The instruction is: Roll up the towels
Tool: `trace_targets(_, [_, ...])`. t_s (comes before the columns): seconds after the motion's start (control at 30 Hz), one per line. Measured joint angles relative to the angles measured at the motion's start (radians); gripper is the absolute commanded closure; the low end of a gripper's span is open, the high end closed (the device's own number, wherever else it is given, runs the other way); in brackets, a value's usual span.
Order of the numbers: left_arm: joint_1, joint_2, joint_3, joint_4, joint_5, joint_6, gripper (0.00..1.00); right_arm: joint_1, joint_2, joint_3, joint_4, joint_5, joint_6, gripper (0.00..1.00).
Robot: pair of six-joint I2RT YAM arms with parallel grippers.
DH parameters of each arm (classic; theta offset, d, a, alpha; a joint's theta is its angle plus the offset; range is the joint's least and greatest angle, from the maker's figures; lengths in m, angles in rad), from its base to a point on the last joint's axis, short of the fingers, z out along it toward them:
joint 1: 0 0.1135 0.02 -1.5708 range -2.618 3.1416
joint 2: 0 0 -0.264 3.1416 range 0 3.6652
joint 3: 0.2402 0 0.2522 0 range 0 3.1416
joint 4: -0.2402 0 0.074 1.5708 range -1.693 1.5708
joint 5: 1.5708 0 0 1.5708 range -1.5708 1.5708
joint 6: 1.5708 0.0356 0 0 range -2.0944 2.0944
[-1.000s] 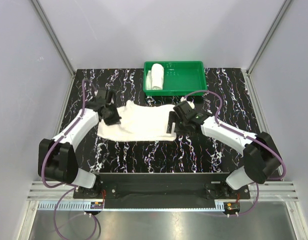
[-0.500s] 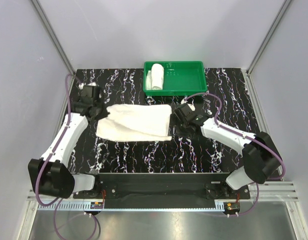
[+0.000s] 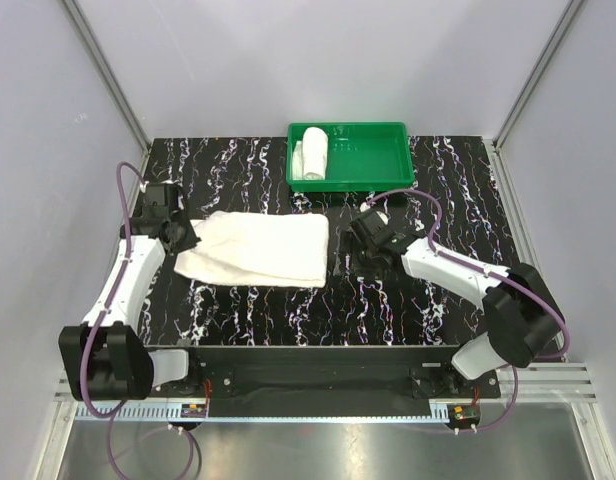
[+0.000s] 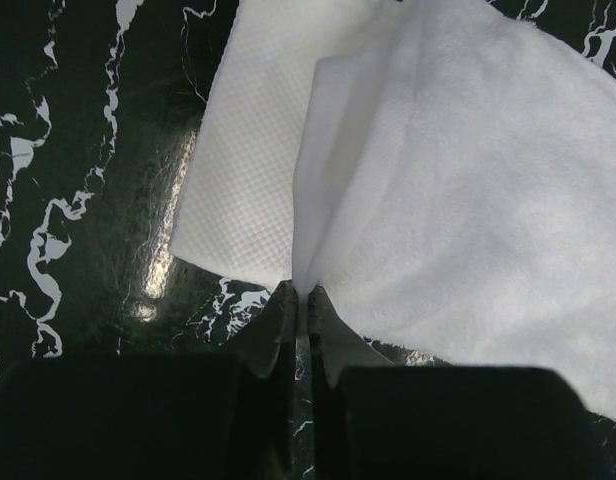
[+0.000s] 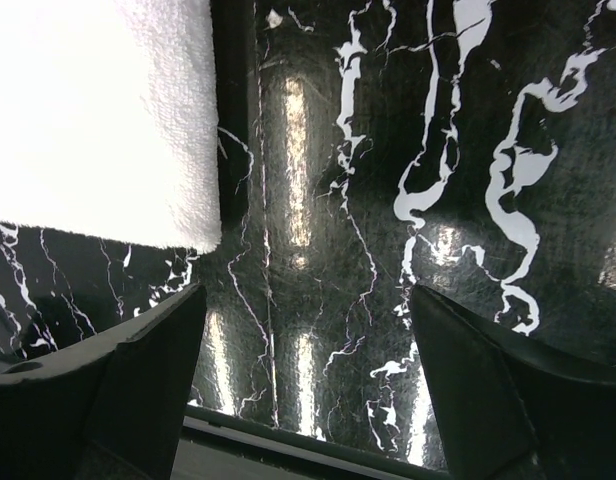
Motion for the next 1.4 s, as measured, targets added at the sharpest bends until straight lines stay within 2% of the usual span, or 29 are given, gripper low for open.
trace_targets(0.07, [-0.001, -0.022, 0.002, 0.003, -0.006, 0.021, 0.83, 0.000, 0.000, -0.010, 0.013, -0.014, 0.000, 0.11])
trace_targets(0.13, [-0.001, -0.041, 0.002, 0.007, -0.024, 0.039, 0.67, 0.000, 0.000, -0.022, 0.031, -0.036, 0.000, 0.11])
trace_targets(0.23, [0.003, -0.042, 0.002, -0.007, -0.085, 0.036, 0.59, -0.001, 0.001, -0.031, 0.057, -0.072, 0.000, 0.10])
trace_targets(0.27, [0.004, -0.029, 0.001, -0.021, -0.108, 0.031, 0.43, -0.001, 0.002, -0.032, 0.066, -0.085, 0.000, 0.10])
trace_targets(0.3, [0.006, -0.015, -0.002, -0.032, -0.125, 0.031, 0.34, -0.001, 0.005, -0.032, 0.079, -0.100, 0.000, 0.10])
trace_targets(0.4, [0.015, 0.049, -0.031, -0.068, -0.174, -0.003, 0.24, -0.002, 0.023, -0.029, 0.118, -0.144, -0.005, 0.09])
trace_targets(0.57, [0.037, 0.085, -0.033, -0.112, -0.161, -0.024, 0.23, -0.020, 0.087, 0.029, 0.166, -0.206, -0.011, 0.09])
trace_targets(0.8, [0.042, 0.106, 0.104, -0.003, 0.011, -0.024, 0.30, -0.069, 0.261, 0.159, 0.268, -0.273, 0.006, 0.09])
trace_targets(0.97, [0.042, 0.289, 0.242, 0.090, 0.111, -0.028, 0.32, -0.070, 0.351, 0.169, 0.301, -0.314, 0.027, 0.09])
trace_targets(1.3, [0.042, 0.564, 0.328, 0.091, 0.182, -0.005, 0.34, -0.070, 0.389, 0.169, 0.360, -0.349, 0.038, 0.10])
trace_targets(1.37, [0.042, 0.586, 0.329, 0.090, 0.197, -0.002, 0.40, -0.070, 0.397, 0.169, 0.380, -0.363, 0.040, 0.10])
trace_targets(1.4, [0.042, 0.593, 0.329, 0.090, 0.202, -0.002, 0.50, -0.070, 0.401, 0.169, 0.389, -0.366, 0.042, 0.10])
